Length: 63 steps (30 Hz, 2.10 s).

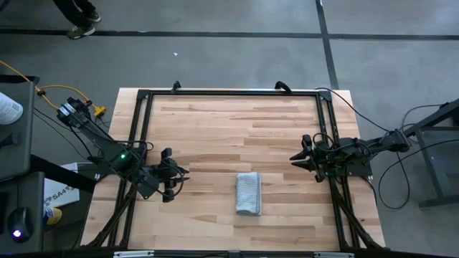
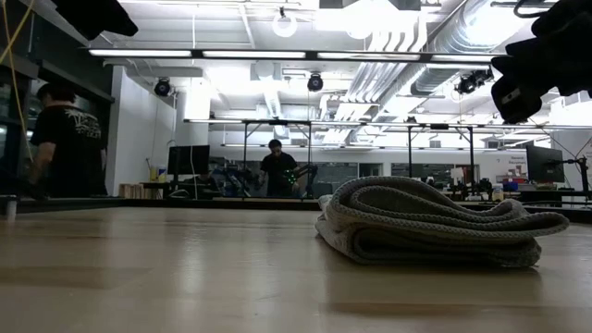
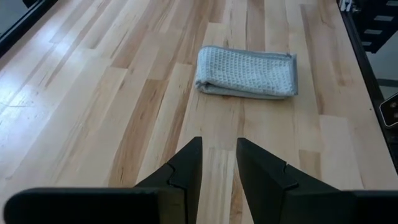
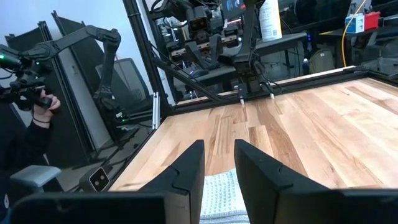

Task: Fold microfiber towels
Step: Return to Home Position

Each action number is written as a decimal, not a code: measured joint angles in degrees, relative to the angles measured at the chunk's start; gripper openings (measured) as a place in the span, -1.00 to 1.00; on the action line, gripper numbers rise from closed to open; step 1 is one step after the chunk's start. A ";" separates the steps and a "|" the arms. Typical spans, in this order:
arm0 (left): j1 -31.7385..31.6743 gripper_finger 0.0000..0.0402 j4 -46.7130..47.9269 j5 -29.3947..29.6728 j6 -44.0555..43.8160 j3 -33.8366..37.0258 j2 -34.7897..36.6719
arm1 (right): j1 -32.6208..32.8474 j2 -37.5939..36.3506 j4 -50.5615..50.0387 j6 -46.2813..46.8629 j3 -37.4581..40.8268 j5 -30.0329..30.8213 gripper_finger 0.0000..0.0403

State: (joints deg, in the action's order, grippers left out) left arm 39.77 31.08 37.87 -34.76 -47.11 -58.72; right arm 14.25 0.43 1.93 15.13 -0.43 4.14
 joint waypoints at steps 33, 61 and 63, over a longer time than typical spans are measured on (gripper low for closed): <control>0.00 -0.50 -51.11 -2.80 15.09 33.57 -0.29 | -0.01 0.01 0.03 0.03 0.11 0.13 -0.59; 0.00 -0.50 -34.42 -6.64 18.98 43.75 36.39 | -0.01 0.02 0.04 0.03 0.11 0.13 -0.59; 0.01 -0.50 -34.54 -6.69 18.98 45.18 38.15 | -0.01 0.02 0.04 0.03 0.11 0.13 -0.59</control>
State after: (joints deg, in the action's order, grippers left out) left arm 39.78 -3.46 31.18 -15.78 -1.93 -20.57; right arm 14.24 0.45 1.98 15.16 -0.32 4.27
